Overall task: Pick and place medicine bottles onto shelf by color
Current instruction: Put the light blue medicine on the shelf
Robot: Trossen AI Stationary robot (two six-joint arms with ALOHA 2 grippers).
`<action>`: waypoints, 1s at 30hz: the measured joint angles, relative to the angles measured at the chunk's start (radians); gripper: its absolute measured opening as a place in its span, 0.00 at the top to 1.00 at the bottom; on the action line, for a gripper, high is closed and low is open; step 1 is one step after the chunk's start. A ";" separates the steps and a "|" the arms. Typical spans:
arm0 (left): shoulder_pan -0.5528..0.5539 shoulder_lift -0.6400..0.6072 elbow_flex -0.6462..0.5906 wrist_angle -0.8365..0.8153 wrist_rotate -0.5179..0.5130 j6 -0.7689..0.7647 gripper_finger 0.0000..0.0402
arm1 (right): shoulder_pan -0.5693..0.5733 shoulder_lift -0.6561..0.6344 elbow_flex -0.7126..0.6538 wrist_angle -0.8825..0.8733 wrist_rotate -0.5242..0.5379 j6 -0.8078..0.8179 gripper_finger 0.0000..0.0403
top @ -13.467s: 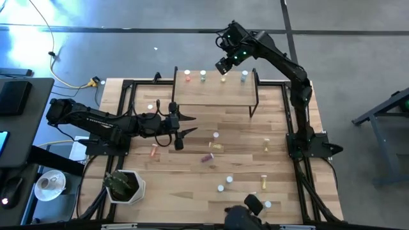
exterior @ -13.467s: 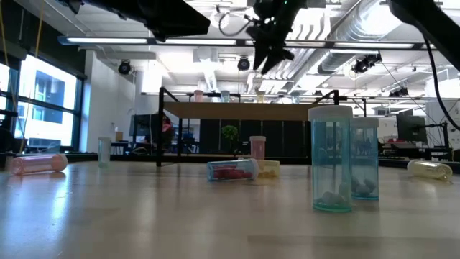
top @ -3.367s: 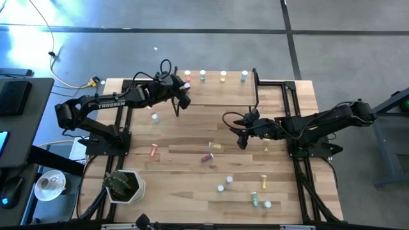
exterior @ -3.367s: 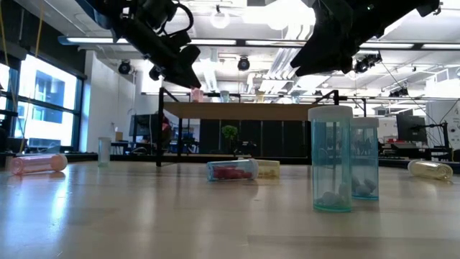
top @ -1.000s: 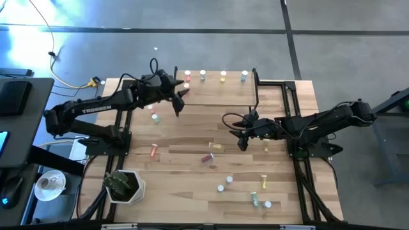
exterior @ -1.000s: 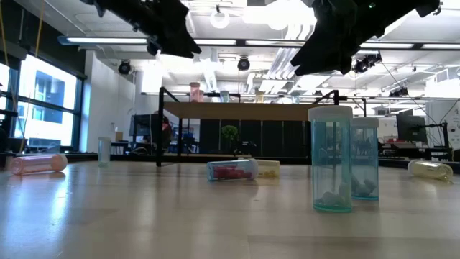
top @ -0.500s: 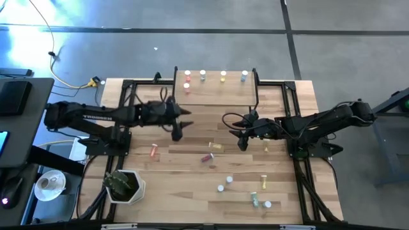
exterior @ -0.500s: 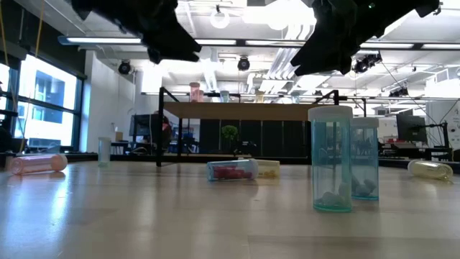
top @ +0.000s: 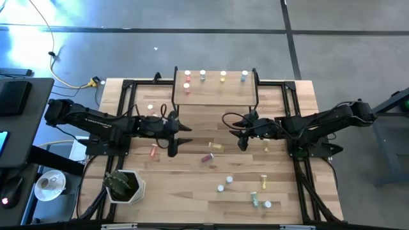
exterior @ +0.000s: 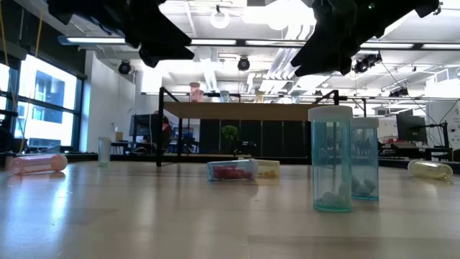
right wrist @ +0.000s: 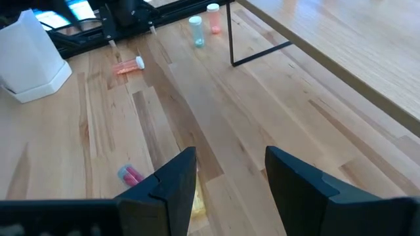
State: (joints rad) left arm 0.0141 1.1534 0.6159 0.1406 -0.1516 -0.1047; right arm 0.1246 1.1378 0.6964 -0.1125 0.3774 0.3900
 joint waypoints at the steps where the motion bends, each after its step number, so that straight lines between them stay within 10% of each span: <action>1: -0.012 0.000 0.000 0.000 0.000 0.000 0.49 | 0.000 0.000 0.000 -0.003 -0.013 0.007 0.56; 15: -0.063 0.000 0.000 0.000 -0.020 -0.023 0.49 | 0.012 0.000 0.000 -0.020 -0.391 -0.036 0.37; 30: -0.063 0.000 0.000 0.000 -0.020 -0.046 0.49 | 0.218 0.054 0.000 0.021 -0.398 0.035 0.37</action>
State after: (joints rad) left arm -0.0486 1.1534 0.6159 0.1406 -0.1715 -0.1510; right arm 0.3427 1.1915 0.6964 -0.0918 -0.0210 0.4247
